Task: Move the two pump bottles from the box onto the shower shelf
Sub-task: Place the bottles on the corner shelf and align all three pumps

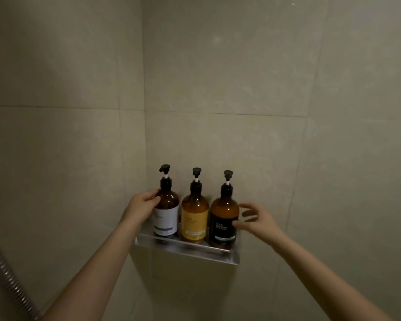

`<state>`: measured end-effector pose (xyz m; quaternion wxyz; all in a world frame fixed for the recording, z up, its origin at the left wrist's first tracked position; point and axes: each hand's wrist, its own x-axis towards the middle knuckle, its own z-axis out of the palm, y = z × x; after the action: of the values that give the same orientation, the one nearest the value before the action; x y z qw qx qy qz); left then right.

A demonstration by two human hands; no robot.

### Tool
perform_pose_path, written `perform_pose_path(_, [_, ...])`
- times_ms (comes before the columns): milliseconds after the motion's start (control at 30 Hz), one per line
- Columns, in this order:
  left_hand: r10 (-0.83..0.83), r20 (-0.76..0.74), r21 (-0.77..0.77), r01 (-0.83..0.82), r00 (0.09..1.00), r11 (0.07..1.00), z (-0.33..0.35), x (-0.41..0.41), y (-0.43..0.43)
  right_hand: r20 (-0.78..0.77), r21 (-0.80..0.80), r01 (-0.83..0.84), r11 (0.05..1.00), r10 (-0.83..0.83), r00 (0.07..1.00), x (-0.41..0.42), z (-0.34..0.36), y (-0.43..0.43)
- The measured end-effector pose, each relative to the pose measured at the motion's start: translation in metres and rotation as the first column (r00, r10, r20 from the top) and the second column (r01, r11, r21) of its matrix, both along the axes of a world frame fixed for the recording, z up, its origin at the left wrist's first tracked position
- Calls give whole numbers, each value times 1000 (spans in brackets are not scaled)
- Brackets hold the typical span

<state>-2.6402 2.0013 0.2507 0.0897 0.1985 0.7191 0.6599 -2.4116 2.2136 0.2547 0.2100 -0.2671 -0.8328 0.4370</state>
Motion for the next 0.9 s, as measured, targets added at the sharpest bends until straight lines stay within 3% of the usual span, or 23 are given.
perform_pose_path(433, [-50,98,74,43,994,996,2,8,3,-101,78,106,991,-98,990,-33,-32,-17])
perform_pose_path(900, [-50,101,87,41,994,995,-3,-2,9,-68,114,45,992,-37,997,-33,-32,-9])
